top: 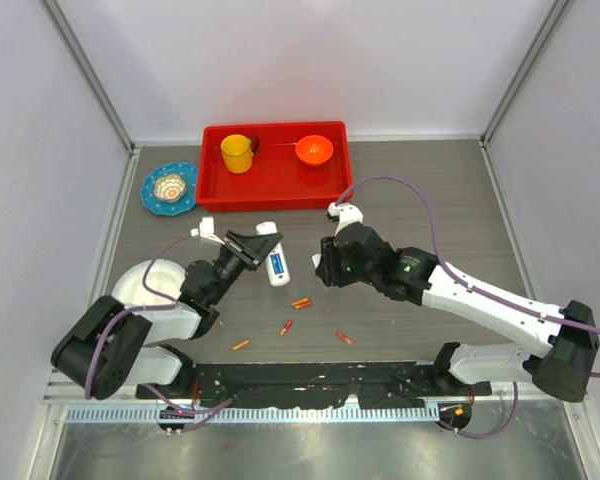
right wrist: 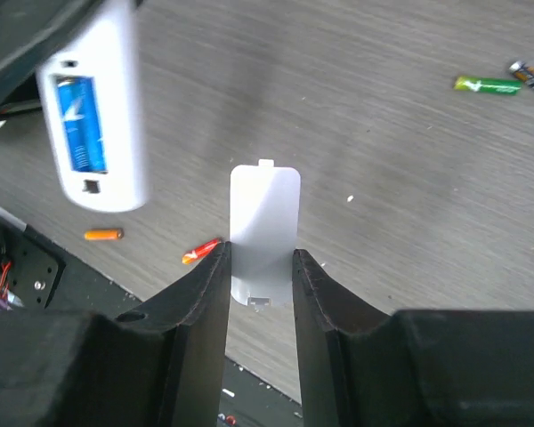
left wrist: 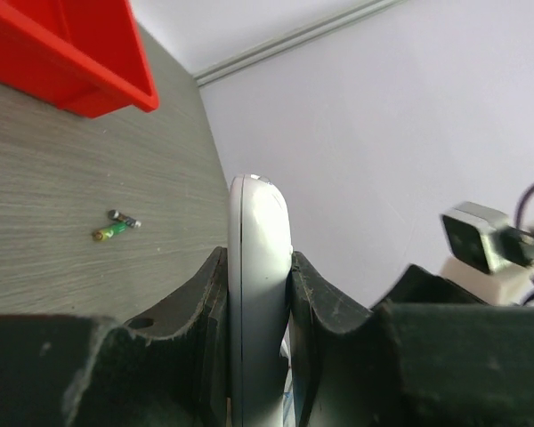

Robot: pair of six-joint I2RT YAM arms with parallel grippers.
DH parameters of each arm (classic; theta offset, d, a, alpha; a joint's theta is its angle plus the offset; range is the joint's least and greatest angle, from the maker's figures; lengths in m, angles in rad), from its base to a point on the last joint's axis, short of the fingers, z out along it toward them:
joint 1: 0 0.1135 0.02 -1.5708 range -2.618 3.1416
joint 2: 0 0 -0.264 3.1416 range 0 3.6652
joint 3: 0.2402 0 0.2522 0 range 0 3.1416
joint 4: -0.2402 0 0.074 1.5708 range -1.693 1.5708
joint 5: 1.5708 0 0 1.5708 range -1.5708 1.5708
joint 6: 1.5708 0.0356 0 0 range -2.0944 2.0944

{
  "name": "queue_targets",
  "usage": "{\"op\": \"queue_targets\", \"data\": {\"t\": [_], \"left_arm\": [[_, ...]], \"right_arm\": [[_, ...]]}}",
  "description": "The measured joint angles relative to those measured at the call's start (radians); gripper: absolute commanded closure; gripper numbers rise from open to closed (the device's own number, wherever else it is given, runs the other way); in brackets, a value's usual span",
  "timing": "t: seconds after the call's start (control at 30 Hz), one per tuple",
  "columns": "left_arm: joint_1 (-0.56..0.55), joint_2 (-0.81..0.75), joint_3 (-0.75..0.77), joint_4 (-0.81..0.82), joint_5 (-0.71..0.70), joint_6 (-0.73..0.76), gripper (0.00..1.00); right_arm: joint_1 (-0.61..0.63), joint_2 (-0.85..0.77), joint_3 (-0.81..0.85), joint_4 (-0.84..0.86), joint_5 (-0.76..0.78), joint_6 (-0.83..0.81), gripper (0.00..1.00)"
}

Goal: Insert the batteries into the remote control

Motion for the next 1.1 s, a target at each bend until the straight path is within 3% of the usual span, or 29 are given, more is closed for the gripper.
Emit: {"op": "queue_targets", "data": {"t": [0.27,0.67,1.1], "left_arm": [[-0.05,0.193,0.05,0.024,-0.019,-0.021,1.0],[-0.073,0.2,0.08,0.038,-0.033,0.013,1.0],[-0.101,0.198,0.08,0.041,-0.061,0.069,1.0]], "right_arm": [[0.03,0.045,0.046,-0.019,0.008,0.021,0.85],[0.056,0.209,0.159,-0.011,-0.032,0.057,0.85],[0.068,0.232,0.194,-0.013,-0.061,0.099,0.85]]}}
